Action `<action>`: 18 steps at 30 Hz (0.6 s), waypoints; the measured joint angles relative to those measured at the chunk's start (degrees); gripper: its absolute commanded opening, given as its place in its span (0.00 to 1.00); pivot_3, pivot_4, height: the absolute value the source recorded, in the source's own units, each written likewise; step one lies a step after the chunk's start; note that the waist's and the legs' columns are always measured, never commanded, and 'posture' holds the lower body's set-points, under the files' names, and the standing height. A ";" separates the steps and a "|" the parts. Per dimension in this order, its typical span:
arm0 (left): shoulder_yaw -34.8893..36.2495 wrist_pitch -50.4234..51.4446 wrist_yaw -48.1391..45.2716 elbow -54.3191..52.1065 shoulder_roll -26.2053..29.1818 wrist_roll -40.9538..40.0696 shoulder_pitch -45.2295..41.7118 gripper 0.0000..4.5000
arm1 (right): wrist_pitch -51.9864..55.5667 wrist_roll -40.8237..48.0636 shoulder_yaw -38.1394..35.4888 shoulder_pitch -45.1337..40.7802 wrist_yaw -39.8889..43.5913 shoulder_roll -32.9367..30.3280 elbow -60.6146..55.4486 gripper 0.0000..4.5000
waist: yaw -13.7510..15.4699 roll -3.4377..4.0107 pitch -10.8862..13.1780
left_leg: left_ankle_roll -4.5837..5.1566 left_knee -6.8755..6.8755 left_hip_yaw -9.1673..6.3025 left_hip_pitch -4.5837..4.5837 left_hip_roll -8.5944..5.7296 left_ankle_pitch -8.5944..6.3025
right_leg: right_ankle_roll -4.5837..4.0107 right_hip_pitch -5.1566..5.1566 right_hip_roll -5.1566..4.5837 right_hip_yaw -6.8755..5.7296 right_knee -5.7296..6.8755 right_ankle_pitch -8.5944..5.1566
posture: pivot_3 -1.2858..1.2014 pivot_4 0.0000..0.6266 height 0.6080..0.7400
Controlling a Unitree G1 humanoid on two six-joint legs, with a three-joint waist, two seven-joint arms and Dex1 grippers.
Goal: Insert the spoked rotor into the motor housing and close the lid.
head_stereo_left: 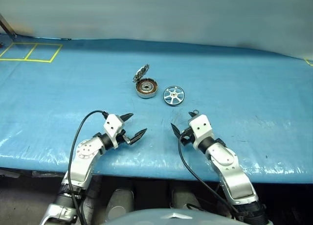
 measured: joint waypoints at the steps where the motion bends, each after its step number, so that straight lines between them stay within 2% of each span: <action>1: 0.00 -0.10 -0.02 0.12 0.00 0.04 -0.02 1.00 | -0.01 -0.01 0.00 0.00 -0.09 0.07 0.00 0.99 | 0.00 0.00 0.00 | 0.00 0.00 0.00 0.00 0.00 0.00 | 0.00 0.00 0.00 0.00 0.00 0.00 | 0.52 0.24 1.00; 18: 0.02 -2.10 -0.53 3.92 0.01 0.53 -1.75 1.00 | -0.04 -1.01 0.00 0.23 -1.16 0.18 0.00 0.99 | 0.00 0.00 0.00 | 0.00 0.01 -0.01 0.00 0.00 0.00 | 0.00 0.00 0.00 0.00 0.00 0.00 | 0.52 0.24 1.00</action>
